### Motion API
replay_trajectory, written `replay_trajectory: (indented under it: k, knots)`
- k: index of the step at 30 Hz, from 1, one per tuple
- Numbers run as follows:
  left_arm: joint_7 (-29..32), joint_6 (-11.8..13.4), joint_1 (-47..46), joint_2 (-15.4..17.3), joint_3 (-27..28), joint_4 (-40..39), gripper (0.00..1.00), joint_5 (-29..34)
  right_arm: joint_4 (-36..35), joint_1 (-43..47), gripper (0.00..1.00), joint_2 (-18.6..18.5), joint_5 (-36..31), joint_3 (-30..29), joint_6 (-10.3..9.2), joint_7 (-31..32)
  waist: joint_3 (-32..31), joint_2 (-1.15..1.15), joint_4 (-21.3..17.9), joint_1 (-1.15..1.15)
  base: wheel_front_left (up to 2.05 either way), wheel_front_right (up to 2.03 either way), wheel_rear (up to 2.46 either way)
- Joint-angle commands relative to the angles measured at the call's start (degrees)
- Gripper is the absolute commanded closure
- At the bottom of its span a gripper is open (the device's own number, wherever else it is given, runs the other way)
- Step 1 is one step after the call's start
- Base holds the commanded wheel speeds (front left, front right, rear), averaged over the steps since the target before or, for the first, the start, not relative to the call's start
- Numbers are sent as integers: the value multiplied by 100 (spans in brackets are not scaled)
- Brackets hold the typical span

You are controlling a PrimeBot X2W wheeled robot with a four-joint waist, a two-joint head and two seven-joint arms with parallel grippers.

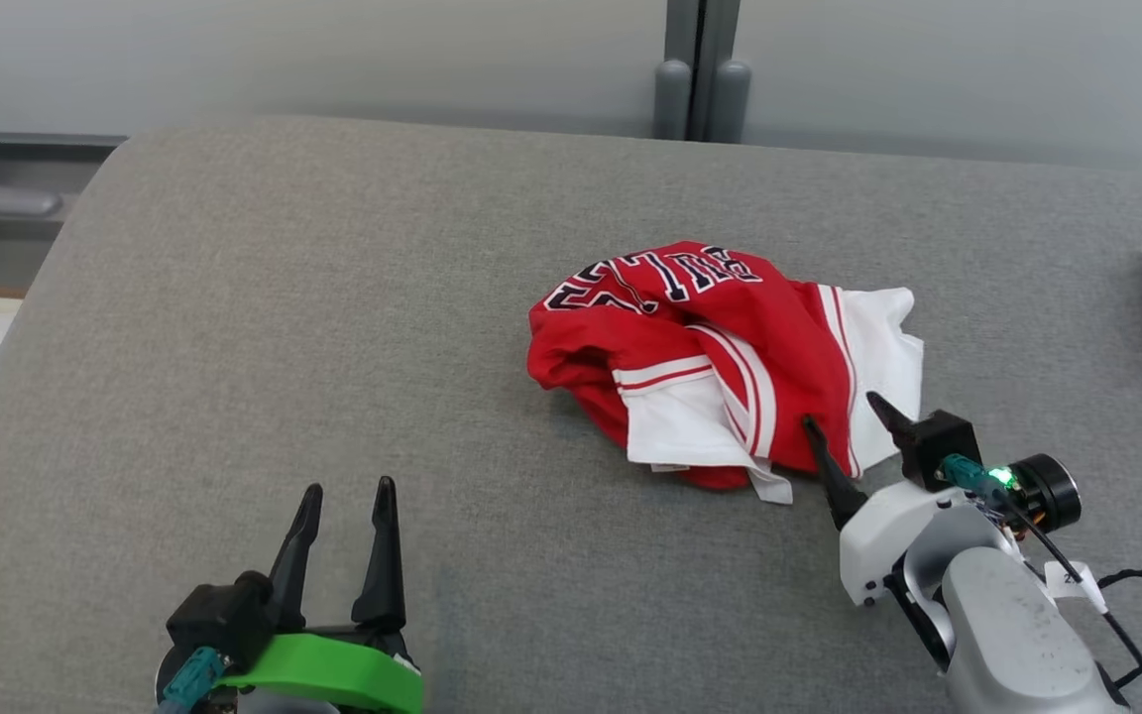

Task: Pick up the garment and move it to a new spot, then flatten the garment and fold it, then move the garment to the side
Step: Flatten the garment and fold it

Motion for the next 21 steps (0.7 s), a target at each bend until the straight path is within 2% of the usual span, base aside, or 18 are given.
replay_trajectory:
  k: [1,7,8,10,15,21]
  knots:
    - [0,33,-96,8,-17,-20,0,-14,121,-128,0,-41,-69,-90,-8,50,360,0,398,0,0,0,0]
    - [0,82,-147,8,-66,-79,0,-105,667,-531,1,-42,-313,-393,-8,231,522,0,591,0,0,0,0]
    - [0,88,-150,8,-69,-85,0,-114,752,-588,46,-40,-366,-449,-7,250,534,0,600,0,0,0,0]
    - [0,105,-154,8,-64,-102,0,-127,866,-680,100,-34,-430,-510,-7,259,552,0,599,0,0,0,0]
    - [0,145,-163,8,-51,-126,0,-172,991,-890,100,-39,-563,-632,-8,183,582,0,503,0,0,0,0]
    - [0,174,-172,8,-76,-153,0,-214,680,-1262,100,-36,-858,-800,-7,83,590,0,382,0,0,0,0]
